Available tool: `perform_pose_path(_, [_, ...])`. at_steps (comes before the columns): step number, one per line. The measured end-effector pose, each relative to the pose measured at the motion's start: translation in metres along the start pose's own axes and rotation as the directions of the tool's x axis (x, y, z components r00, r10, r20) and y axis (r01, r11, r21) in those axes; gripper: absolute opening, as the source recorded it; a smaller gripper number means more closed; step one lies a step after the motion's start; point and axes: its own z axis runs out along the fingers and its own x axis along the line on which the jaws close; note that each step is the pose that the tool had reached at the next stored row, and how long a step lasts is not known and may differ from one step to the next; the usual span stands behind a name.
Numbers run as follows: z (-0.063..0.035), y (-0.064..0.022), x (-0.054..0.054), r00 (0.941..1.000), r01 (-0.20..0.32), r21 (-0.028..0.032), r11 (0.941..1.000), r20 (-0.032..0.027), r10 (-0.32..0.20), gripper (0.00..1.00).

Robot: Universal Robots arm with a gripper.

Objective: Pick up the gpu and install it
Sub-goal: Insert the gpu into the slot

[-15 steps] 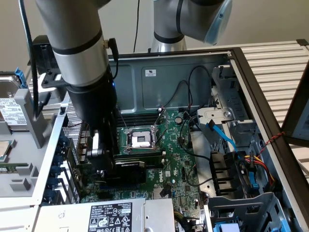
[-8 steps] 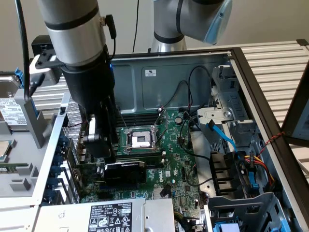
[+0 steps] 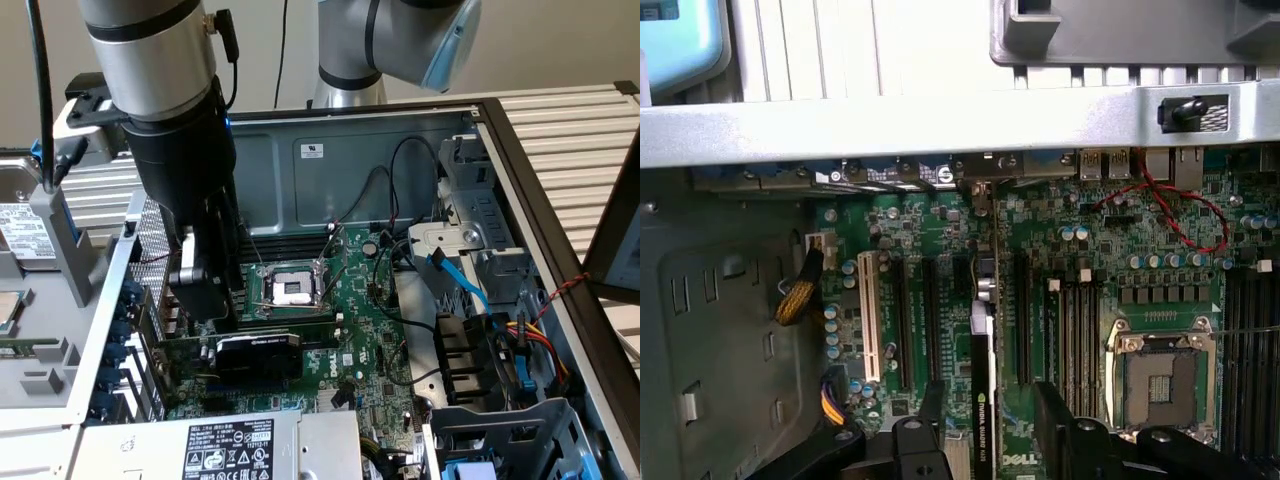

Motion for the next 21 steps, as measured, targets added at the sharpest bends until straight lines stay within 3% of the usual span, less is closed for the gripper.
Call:
perform_pose_path(10, [0.0, 0.0, 0.0, 1.0, -0.001, 0.0, 1.0, 0.0, 0.001, 0.46])
perform_pose_path(15, [0.0, 0.0, 0.0, 1.0, -0.001, -0.0002, 1.0, -0.0002, 0.001, 0.15])
perform_pose_path(18, [0.0005, 0.0001, 0.0, 1.0, -0.001, -0.0079, 1.0, -0.001, 0.001, 0.11])
perform_pose_path(20, [0.001, 0.0002, 0.0, 1.0, -0.001, -0.02, 0.9998, -0.0019, 0.001, 0.11])
perform_pose_path(21, [0.0011, 0.0002, -0.0001, 1.0, -0.001, -0.0312, 0.9995, -0.0028, 0.001, 0.11])
